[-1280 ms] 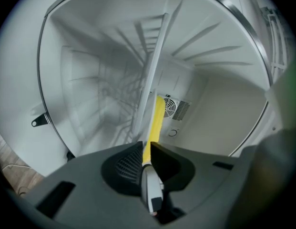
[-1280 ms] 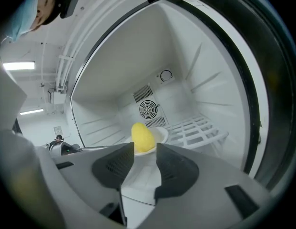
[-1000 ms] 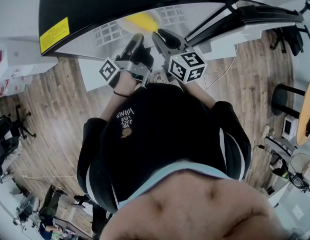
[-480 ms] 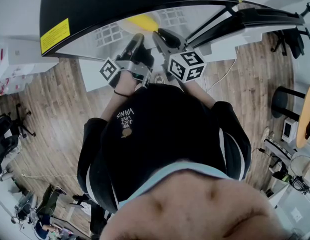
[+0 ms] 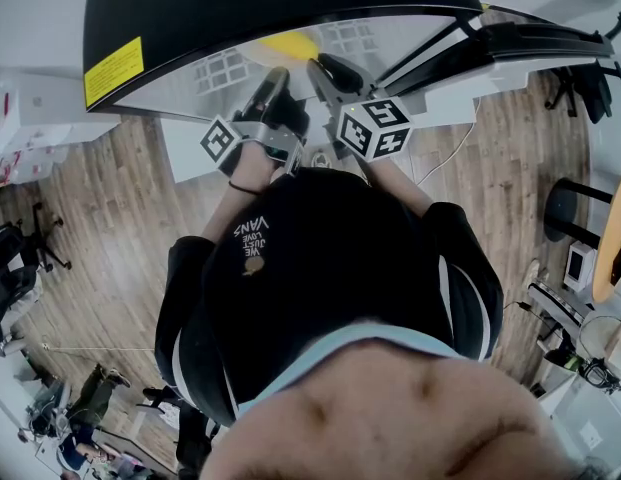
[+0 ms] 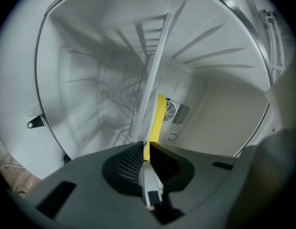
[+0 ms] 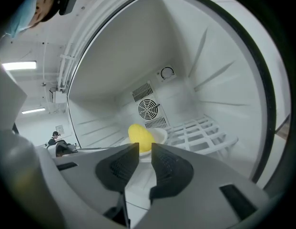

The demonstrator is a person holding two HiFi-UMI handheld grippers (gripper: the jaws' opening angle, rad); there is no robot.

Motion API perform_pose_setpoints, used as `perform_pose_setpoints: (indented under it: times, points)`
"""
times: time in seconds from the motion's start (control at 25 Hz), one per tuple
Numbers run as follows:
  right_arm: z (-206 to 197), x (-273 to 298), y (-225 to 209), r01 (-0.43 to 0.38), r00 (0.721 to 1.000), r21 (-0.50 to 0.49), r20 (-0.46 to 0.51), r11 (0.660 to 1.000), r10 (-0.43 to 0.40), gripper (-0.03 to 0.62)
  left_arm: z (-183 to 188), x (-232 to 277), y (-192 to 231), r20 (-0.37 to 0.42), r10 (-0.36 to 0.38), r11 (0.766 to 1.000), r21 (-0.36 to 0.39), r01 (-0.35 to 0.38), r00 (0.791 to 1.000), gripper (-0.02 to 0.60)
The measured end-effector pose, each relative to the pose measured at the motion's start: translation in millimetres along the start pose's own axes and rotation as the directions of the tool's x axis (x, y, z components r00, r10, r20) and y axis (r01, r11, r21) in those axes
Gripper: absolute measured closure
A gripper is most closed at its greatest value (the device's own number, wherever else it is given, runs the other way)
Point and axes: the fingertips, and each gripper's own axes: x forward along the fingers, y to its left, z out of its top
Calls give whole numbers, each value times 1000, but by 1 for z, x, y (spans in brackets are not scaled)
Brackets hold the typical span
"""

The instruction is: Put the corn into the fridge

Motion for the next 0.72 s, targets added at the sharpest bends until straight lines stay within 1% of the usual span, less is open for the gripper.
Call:
perform_pose_setpoints:
  times: [0.4,0.72]
  points:
    - [3,5,0,11,1000,-11,7,1000,-11,508,5,-7,-4,7,-3,1000,3,3,1000,534]
    - [3,2,1,8,1000,20,23,1000,-9,508,9,-13,-5,9,-5,1000,9,4,1000,532]
